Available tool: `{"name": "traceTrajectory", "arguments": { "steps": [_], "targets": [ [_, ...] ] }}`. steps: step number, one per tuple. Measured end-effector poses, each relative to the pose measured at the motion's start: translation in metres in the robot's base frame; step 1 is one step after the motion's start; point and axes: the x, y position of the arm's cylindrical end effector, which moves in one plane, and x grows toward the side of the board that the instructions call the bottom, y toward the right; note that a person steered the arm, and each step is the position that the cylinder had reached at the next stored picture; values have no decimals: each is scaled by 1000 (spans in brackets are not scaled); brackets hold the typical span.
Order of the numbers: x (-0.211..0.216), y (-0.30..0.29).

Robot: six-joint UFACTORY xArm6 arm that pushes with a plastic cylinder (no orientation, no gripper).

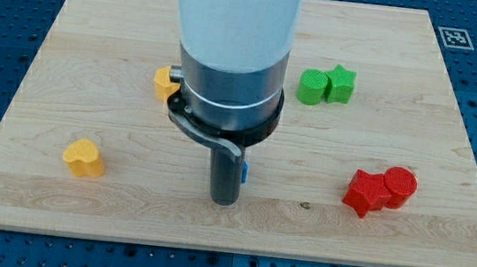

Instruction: Push blue triangle closer to blue cube

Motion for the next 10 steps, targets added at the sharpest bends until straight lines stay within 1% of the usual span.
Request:
{"name": "traceTrajectory", "arguments": {
  "steps": [1,2,3,4,7,9,10],
  "targets": [
    [-18,18],
    [-35,14],
    [-37,0],
    [-50,-6],
    [-99,-12],
    [-139,1],
    [-139,16]
  ]
}}
